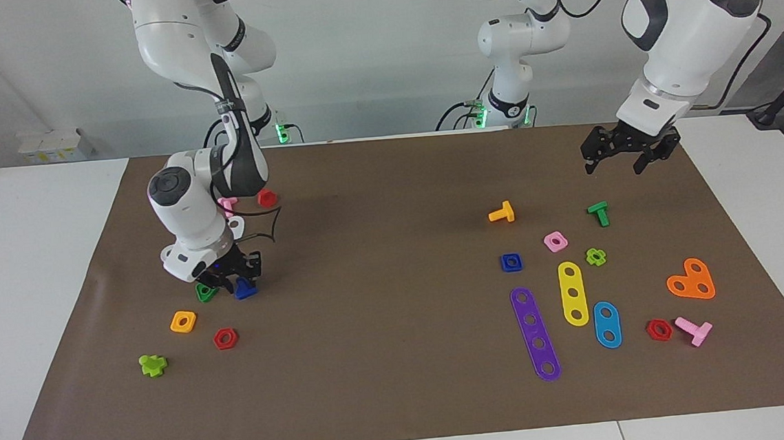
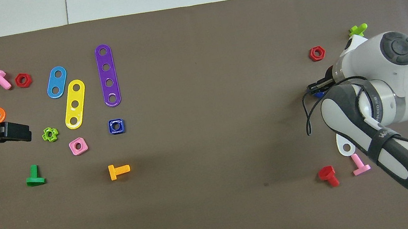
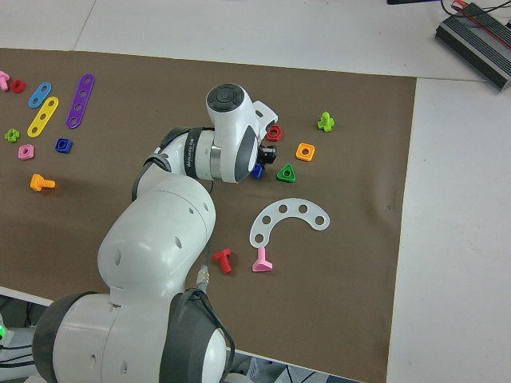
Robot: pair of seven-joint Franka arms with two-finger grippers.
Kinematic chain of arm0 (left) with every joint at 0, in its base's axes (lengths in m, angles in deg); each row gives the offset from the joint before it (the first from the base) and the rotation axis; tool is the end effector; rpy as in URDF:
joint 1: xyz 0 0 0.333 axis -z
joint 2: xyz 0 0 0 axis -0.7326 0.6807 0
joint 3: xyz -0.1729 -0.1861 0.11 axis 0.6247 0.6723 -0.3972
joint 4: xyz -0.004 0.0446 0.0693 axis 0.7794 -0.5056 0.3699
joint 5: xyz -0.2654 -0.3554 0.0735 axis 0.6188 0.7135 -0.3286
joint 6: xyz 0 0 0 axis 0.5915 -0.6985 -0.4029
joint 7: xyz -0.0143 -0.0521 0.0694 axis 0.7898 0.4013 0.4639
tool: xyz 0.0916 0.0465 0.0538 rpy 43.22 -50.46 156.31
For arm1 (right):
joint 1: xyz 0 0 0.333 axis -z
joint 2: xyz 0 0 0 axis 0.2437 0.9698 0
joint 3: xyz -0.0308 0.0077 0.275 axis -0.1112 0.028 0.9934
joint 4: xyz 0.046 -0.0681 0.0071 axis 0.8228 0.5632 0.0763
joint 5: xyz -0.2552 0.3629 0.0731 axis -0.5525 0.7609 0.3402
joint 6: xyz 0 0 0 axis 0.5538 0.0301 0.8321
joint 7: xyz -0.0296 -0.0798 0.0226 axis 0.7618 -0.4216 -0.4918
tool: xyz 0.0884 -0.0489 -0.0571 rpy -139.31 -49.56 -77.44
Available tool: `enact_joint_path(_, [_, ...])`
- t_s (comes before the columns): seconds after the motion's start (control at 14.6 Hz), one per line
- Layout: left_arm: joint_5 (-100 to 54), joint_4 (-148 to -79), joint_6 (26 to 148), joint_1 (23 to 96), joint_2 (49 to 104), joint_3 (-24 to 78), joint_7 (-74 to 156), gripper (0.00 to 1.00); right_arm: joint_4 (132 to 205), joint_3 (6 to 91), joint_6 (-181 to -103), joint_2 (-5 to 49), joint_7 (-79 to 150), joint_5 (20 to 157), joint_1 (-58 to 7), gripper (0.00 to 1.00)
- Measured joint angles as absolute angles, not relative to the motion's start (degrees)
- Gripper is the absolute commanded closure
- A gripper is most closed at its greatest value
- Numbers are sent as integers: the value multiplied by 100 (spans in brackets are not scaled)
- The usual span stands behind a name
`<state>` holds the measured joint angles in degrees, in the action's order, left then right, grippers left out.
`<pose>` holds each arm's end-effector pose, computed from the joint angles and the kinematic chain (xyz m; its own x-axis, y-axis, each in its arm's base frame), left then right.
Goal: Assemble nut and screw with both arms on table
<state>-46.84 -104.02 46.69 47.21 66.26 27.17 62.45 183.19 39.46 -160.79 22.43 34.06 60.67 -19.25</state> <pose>0.6152 -0.0404 0.5048 0.9870 -0.1602 -0.0131 -0.1598 -0.9868 0.0264 0.6223 0.0322 0.2173 0.9822 0.1829 0.0432 0.1840 -0.9827 -0.0212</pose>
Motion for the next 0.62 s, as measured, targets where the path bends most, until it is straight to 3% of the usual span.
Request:
enact_joint_path(0.07, [-4684,-10403,4669,4721,6622,2717,6245,4,18319,3946,-16079,2243,3401,6067,-1925,77])
enact_joint_path(0.14, [-4684,-10405,4669,4721,6618,2717,6245,4,18319,3946,-16079,2243,3401,6067,-1925,100])
enact_joint_path(0.62, [-4684,-10464,4705,4721,6593,2719,6245,5,18030,3948,-15736,2196,3496,6082,-1928,100])
